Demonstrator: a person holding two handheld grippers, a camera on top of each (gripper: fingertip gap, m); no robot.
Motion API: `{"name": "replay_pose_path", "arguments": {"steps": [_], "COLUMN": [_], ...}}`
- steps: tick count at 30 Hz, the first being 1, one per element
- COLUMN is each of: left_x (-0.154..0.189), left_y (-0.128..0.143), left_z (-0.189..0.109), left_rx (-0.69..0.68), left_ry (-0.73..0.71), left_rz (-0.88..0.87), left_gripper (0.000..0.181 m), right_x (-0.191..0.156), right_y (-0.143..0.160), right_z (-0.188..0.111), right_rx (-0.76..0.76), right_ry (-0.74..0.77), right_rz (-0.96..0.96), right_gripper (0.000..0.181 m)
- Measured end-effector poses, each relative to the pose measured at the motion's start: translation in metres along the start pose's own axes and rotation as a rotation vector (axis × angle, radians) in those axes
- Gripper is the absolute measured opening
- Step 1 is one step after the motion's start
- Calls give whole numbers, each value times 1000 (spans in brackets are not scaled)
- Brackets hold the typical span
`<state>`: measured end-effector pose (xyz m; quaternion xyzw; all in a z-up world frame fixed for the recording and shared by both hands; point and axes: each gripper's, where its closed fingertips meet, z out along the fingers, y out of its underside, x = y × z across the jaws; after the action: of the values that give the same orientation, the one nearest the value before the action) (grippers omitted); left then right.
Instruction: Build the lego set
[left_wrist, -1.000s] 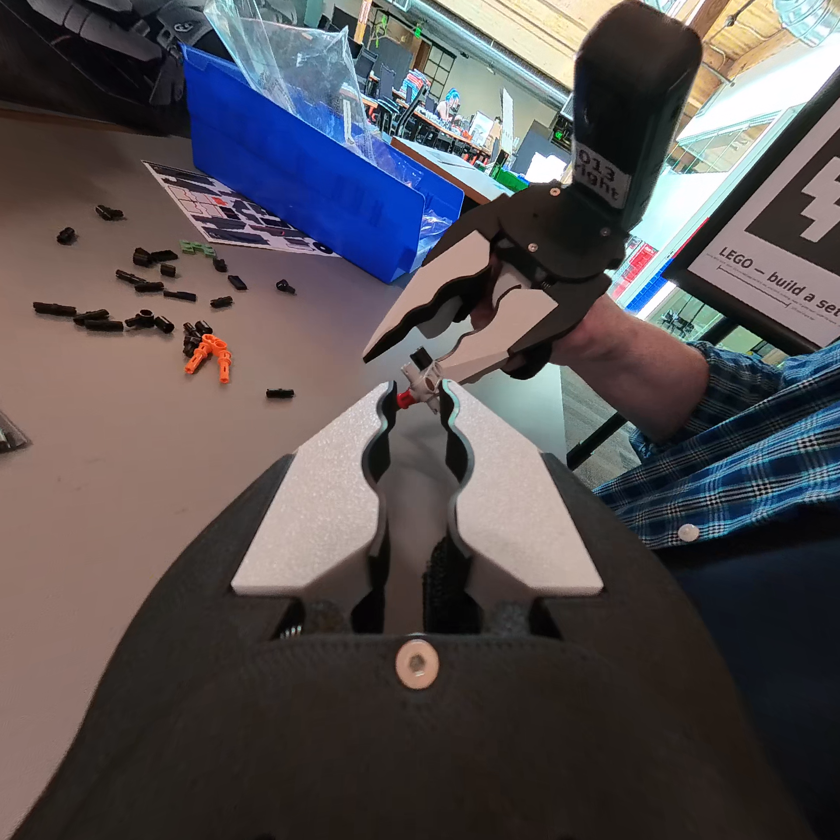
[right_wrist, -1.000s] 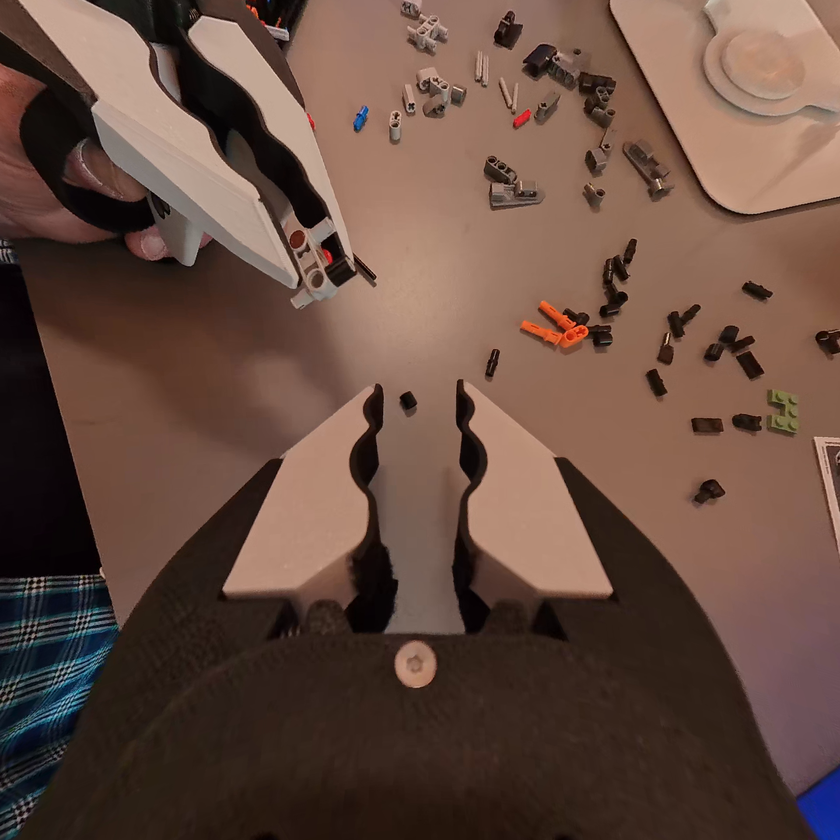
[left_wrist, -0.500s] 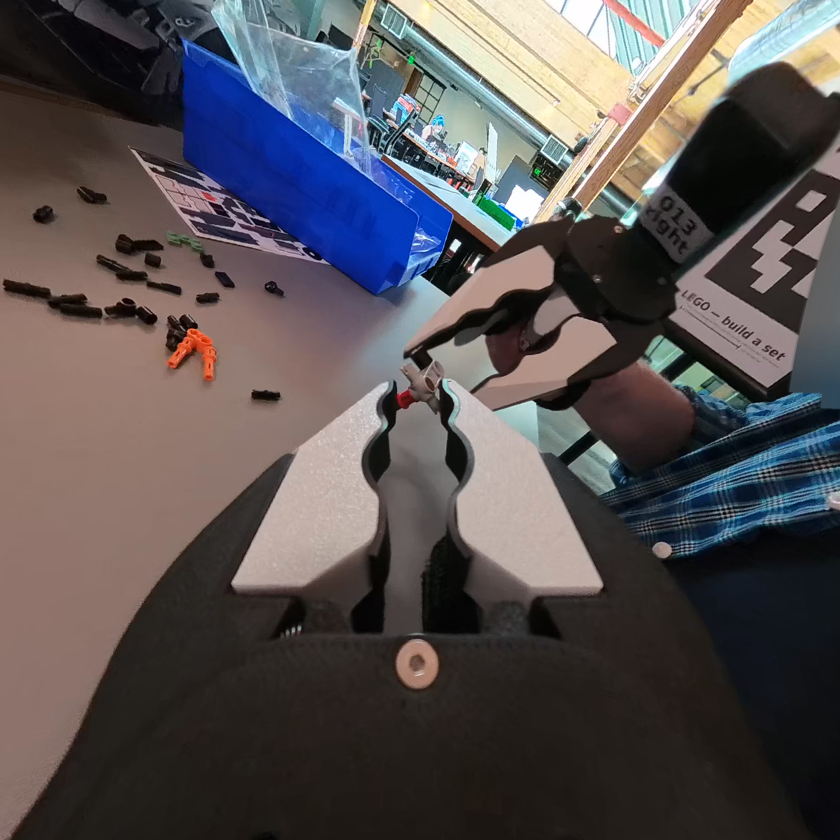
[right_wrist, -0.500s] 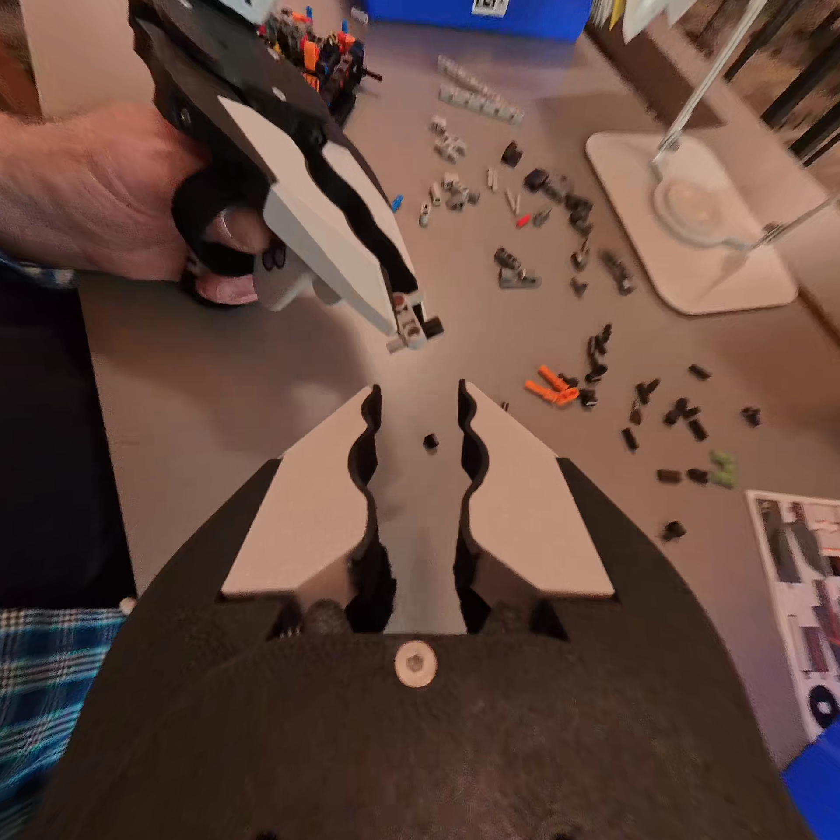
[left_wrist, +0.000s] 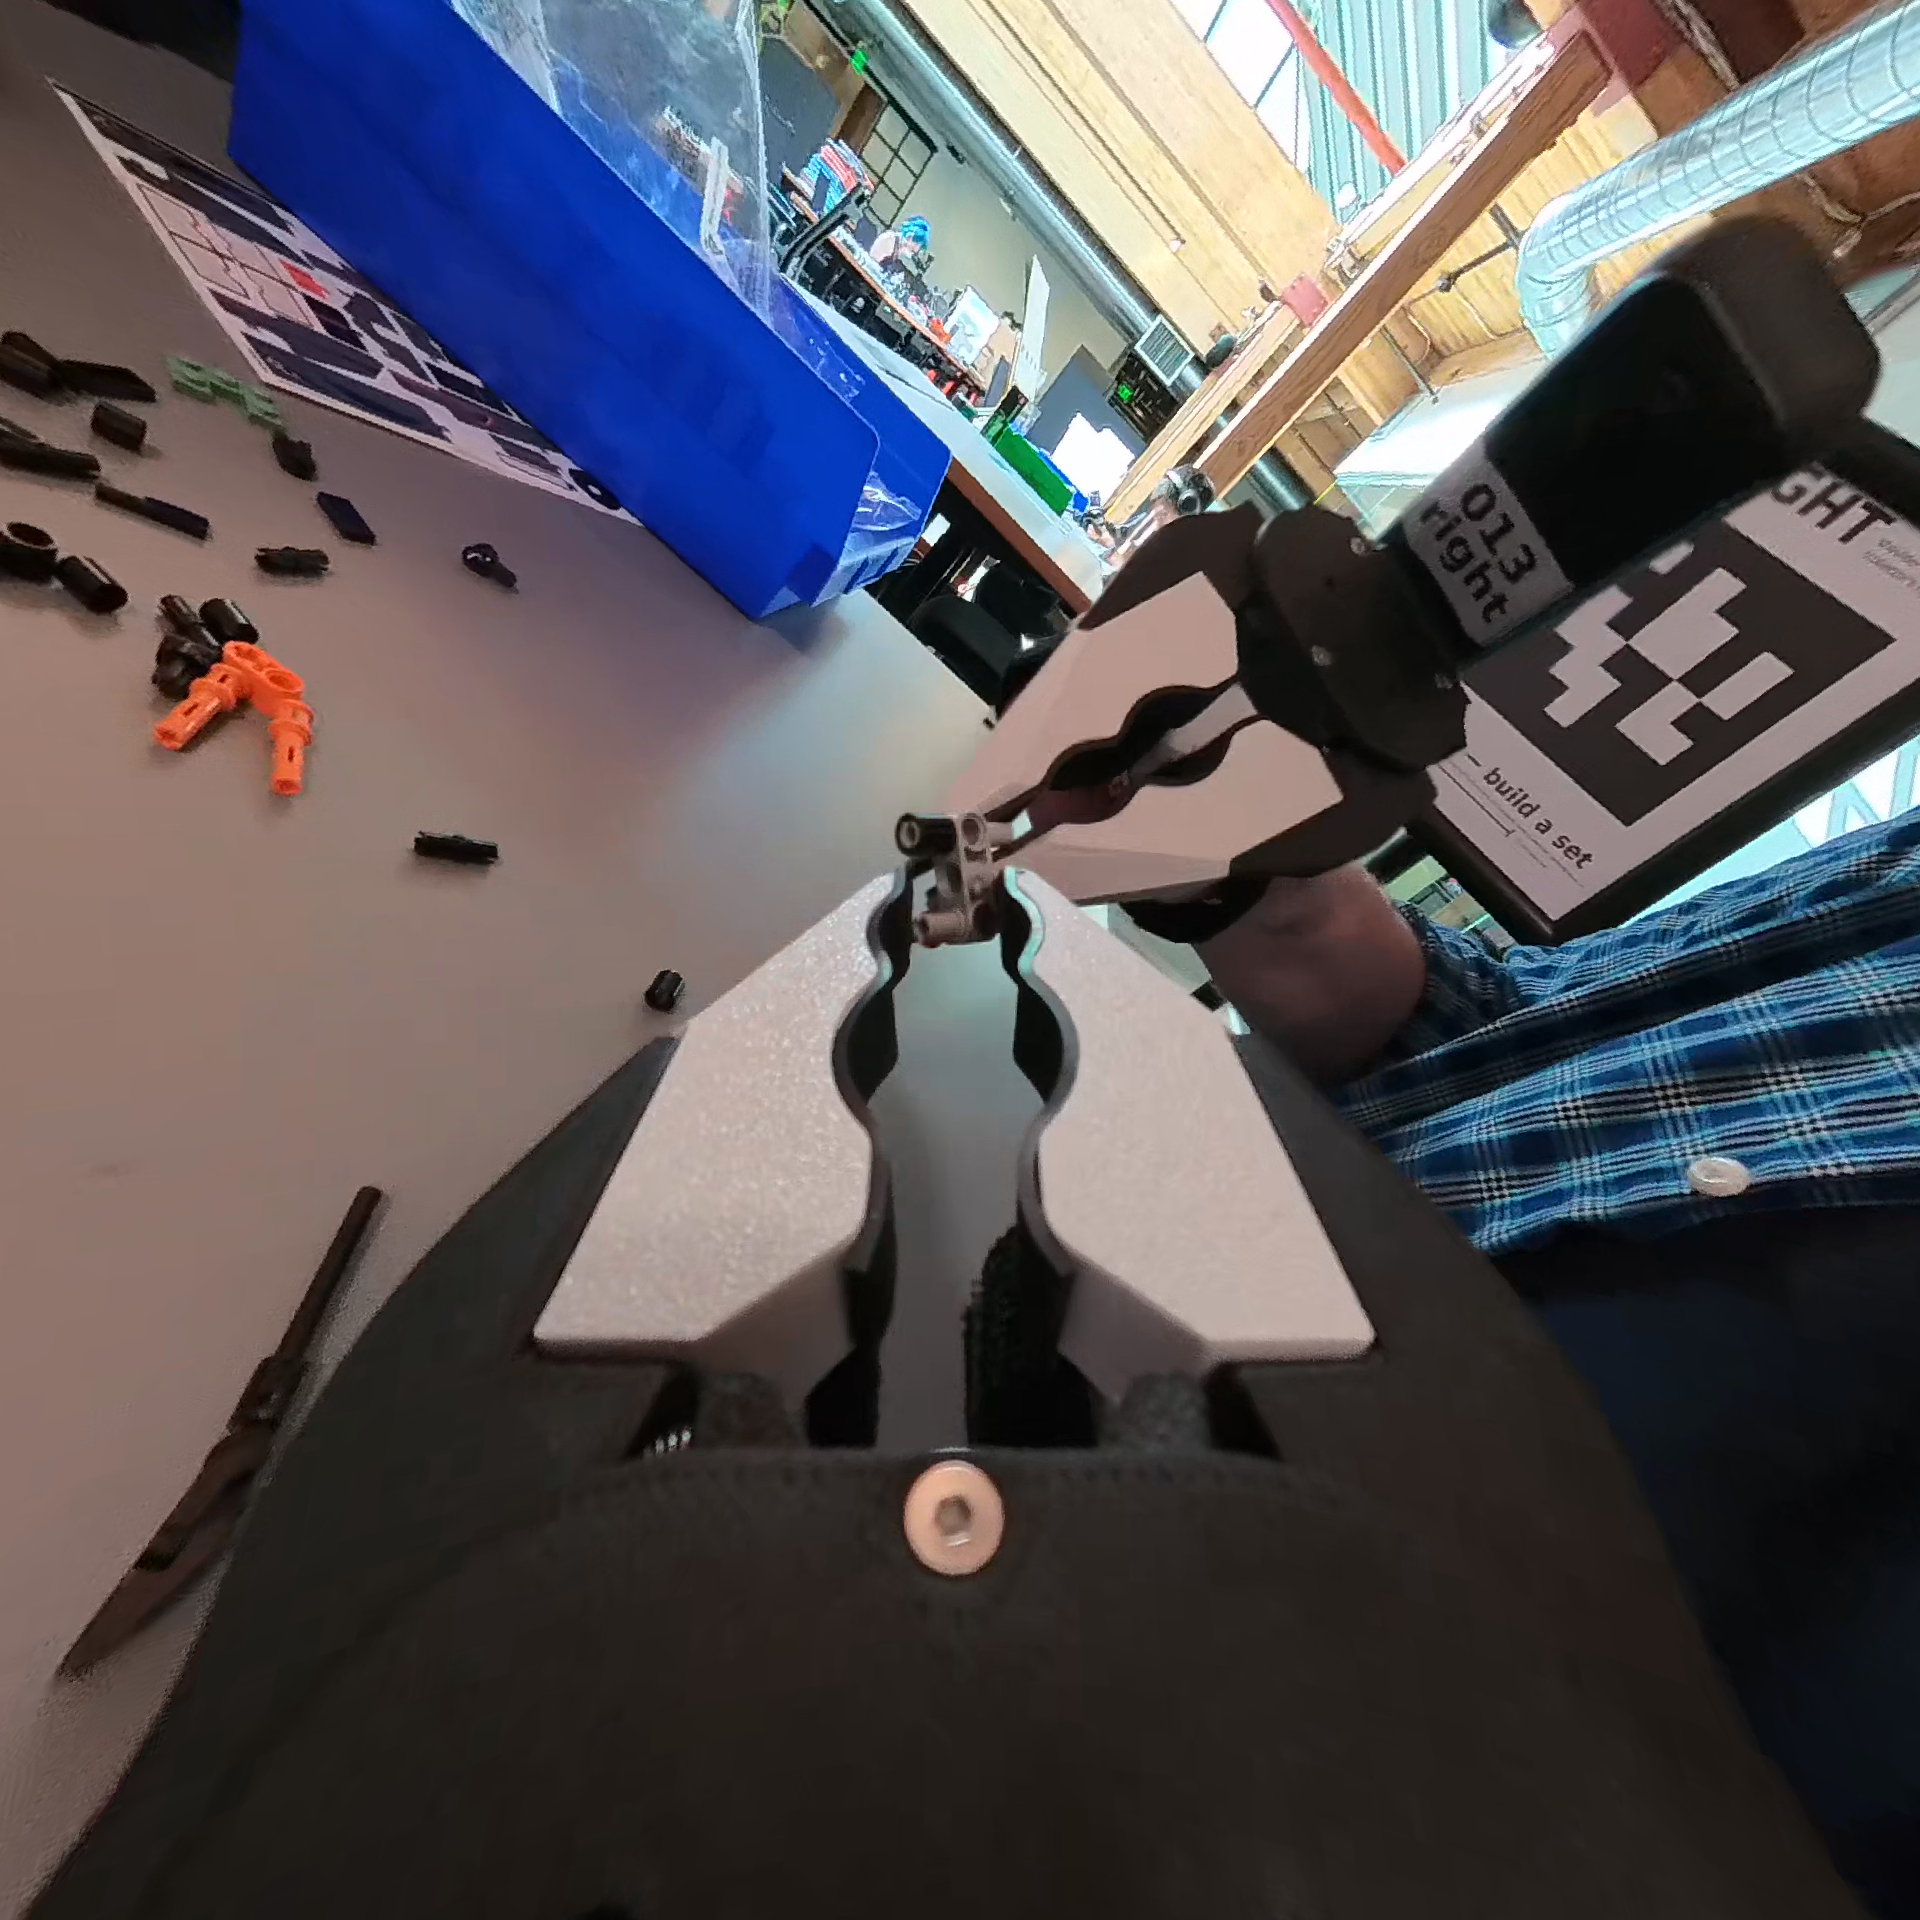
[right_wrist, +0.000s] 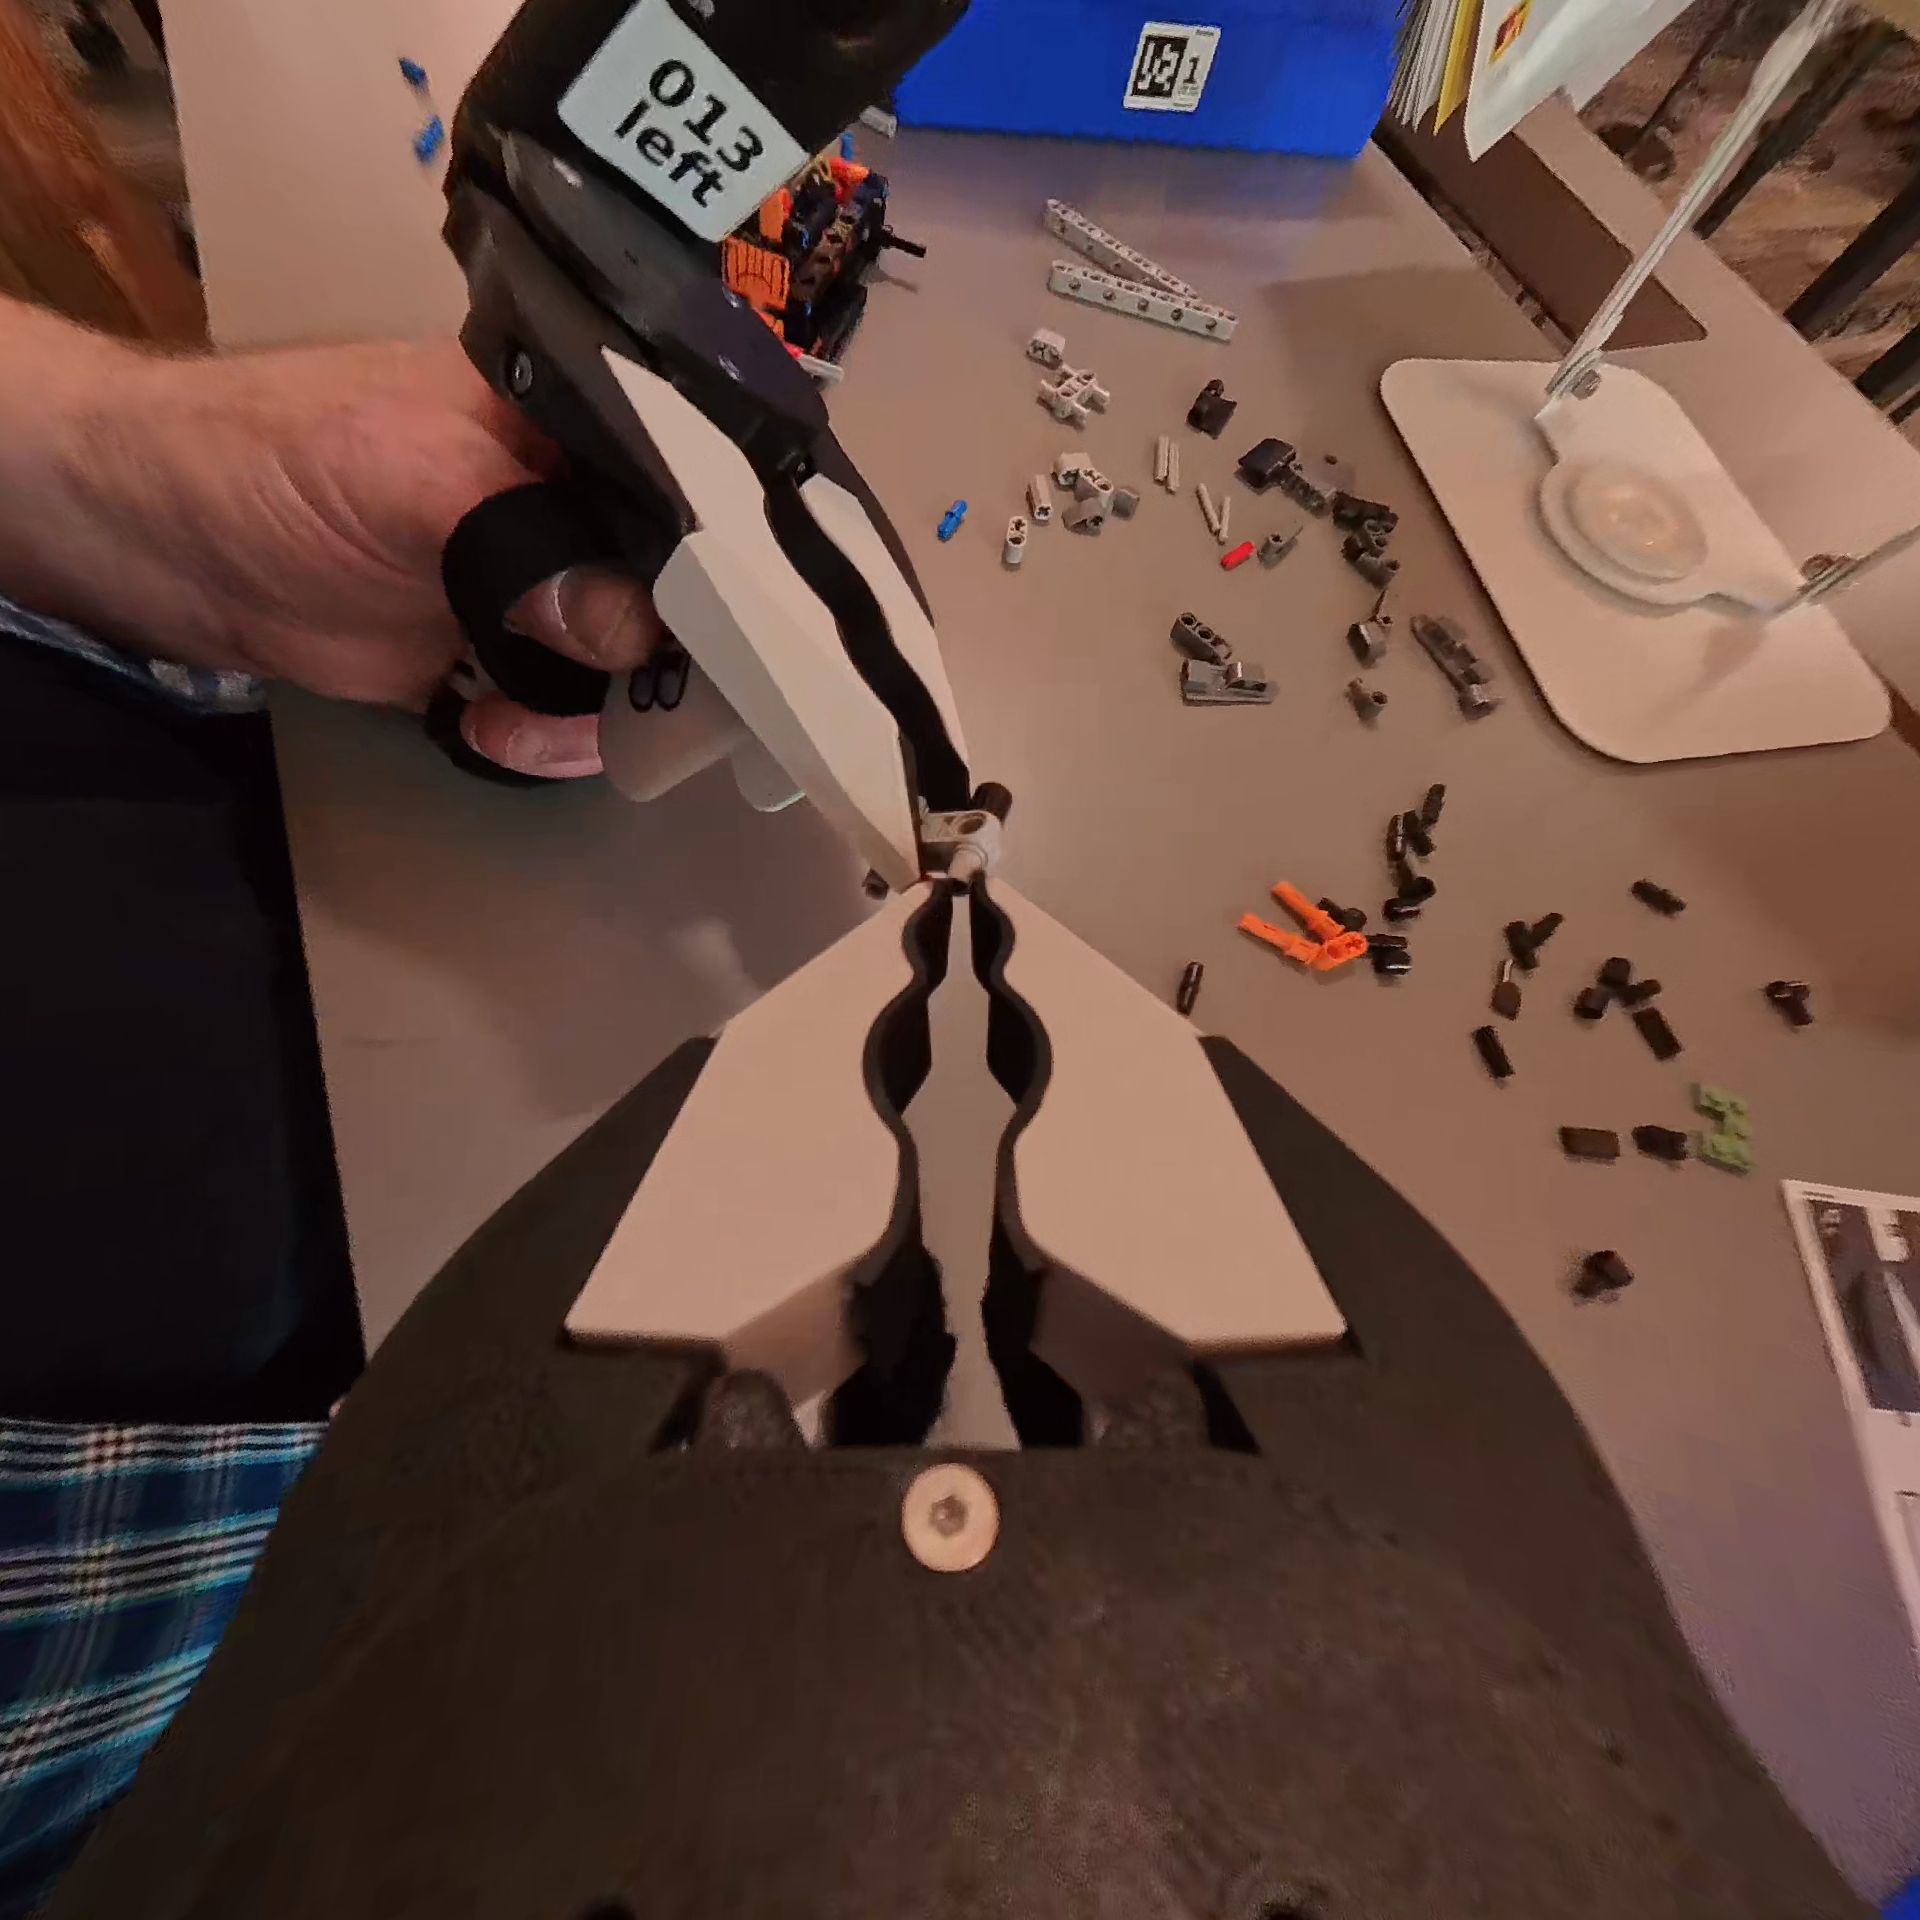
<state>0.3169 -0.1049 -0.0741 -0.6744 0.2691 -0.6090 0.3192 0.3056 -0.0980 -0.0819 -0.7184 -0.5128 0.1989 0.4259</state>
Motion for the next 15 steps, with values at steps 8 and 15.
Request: {"name": "replay_pose_path", "arguments": {"steps": [8,15], "left_x": [6,-13], "left_y": [-1,7], "left_z": [-3,-14], "left_rx": [4,-23], "left_ry": [44,-106], "left_rz": [-19,-57], "left_gripper": [15,13], "right_x": [-4,12], "right_y": [-3,27], "right_z": [-3,-1], "right_rx": [40,-51], "right_ry": [-64,-69], "right_rz": [62,149], "right_gripper": [1,14]}}
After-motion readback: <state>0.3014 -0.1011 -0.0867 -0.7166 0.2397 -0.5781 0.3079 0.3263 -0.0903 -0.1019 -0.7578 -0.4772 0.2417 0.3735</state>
